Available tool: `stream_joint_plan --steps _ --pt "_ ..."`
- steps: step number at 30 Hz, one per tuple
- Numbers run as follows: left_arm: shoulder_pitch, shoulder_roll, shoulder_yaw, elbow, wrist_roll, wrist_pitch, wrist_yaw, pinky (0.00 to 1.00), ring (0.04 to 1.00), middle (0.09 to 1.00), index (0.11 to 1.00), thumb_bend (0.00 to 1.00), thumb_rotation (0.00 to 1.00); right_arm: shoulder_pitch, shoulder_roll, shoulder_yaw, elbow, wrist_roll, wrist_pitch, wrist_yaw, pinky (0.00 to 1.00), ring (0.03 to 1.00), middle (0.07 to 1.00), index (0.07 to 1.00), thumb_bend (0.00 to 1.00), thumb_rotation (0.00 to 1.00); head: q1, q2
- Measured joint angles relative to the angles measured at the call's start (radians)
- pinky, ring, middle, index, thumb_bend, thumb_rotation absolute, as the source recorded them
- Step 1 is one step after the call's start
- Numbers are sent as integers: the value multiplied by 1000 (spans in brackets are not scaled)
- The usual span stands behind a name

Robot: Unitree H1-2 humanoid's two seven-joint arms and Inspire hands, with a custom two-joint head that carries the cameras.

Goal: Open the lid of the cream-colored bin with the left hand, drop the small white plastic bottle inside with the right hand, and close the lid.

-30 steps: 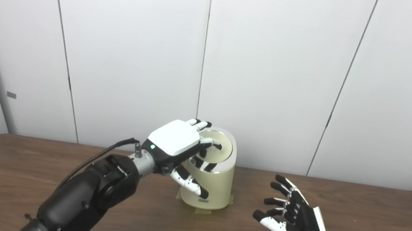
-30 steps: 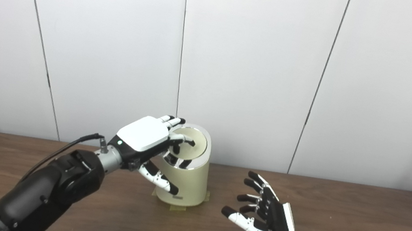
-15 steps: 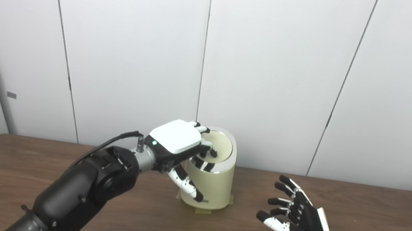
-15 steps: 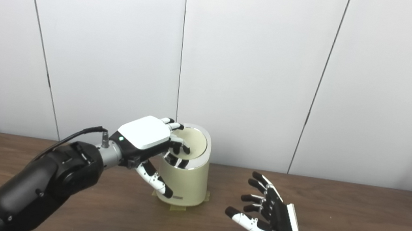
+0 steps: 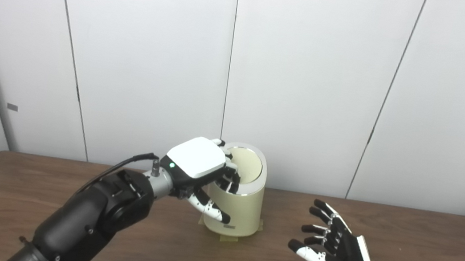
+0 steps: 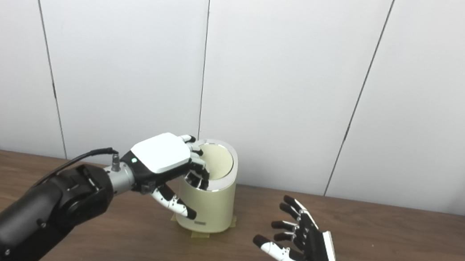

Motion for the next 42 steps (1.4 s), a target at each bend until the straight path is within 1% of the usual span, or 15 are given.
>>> stream_joint_plan --steps 4,5,10,20,24,30,32,42 --pt "9 -1 7 -2 -3 -4 12 962 837 763 765 725 419 0 2 2 -1 -5 5 0 508 642 816 822 749 243 0 0" --pt "10 -1 7 -2 -3 -6 14 959 838 766 767 725 420 0 3 2 -1 -5 6 0 507 642 817 822 748 238 -2 0" --pt "11 -3 9 -2 -3 -9 18 942 861 774 777 734 404 1 3 2 -3 -5 7 0 493 635 815 814 749 228 -2 0" --pt "24 -8 19 0 -4 -25 43 958 924 801 803 733 379 3 6 4 -3 -6 7 0 502 631 806 809 752 213 -5 5" --pt "24 -11 21 2 -4 -26 47 966 939 812 812 728 381 3 7 7 -3 -14 12 -1 509 634 807 815 736 207 -5 5" --pt "24 -20 27 10 -9 -26 58 965 944 824 822 729 356 3 7 13 -3 -26 13 -3 516 633 804 813 723 183 -6 5" --pt "24 -22 28 14 -10 -29 65 950 941 825 827 735 361 3 7 13 -3 -26 13 -3 514 632 802 811 729 189 -8 6" --pt "24 -30 28 20 -9 -33 73 949 940 831 839 738 367 3 7 14 -6 -27 17 -4 518 636 803 814 736 191 -9 8"
